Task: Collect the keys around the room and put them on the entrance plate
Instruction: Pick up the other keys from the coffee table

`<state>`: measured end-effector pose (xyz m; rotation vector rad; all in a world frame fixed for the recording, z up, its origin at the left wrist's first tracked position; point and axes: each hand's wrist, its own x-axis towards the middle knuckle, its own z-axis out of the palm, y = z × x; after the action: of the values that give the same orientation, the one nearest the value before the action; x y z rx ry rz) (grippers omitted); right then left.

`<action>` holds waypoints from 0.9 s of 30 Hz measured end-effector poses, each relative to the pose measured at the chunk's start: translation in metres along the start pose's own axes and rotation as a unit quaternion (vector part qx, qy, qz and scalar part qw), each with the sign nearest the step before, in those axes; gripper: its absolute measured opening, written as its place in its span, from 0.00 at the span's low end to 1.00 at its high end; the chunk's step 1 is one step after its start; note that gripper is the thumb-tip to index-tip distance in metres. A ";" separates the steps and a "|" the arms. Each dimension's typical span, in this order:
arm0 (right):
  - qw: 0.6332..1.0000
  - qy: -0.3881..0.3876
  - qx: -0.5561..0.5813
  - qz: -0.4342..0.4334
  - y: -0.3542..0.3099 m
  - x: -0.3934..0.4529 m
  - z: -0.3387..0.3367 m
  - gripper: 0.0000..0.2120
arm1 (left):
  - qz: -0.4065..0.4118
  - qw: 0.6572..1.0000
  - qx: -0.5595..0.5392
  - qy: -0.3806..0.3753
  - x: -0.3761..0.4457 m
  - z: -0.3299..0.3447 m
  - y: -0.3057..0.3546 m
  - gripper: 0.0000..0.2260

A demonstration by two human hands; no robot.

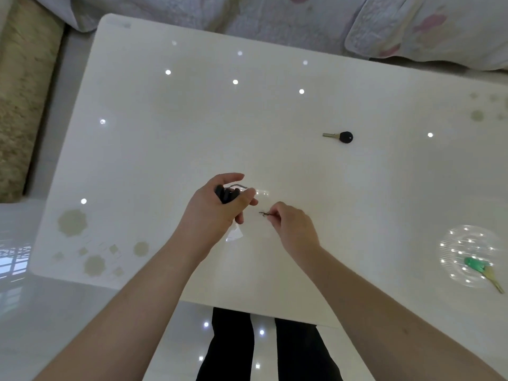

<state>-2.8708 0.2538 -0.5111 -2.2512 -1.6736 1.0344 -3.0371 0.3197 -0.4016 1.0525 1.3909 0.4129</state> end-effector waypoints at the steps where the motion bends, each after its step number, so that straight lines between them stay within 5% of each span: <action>1: 1.000 0.017 0.017 -0.012 0.002 -0.003 -0.008 0.07 | -0.005 1.000 0.005 -0.001 0.000 0.003 0.001 0.10; 5: 0.987 0.076 0.139 -0.027 0.012 -0.015 -0.038 0.02 | -0.005 0.999 0.047 0.002 -0.003 0.017 0.002 0.07; 9: 0.954 0.077 0.286 0.049 0.022 -0.015 -0.067 0.05 | -0.005 0.999 0.038 -0.004 -0.001 0.029 0.004 0.05; 13: 0.881 0.030 0.461 0.104 0.037 -0.005 -0.087 0.07 | 0.005 0.999 0.032 -0.016 0.007 0.045 0.013 0.05; 21: 0.741 0.041 0.669 0.051 0.062 0.019 -0.123 0.09 | 0.038 0.998 0.036 -0.039 0.034 0.087 0.043 0.06; 25: 0.727 0.053 0.681 0.065 0.081 0.031 -0.143 0.10 | 0.051 0.998 0.015 -0.044 0.045 0.106 0.056 0.06; 27: 0.759 0.052 0.641 0.101 0.092 0.037 -0.146 0.10 | 0.048 0.998 0.010 -0.037 0.049 0.113 0.059 0.06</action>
<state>-2.7051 0.2930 -0.4636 -1.4191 -0.2926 1.4022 -2.9032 0.3483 -0.4013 1.1426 1.2837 0.4267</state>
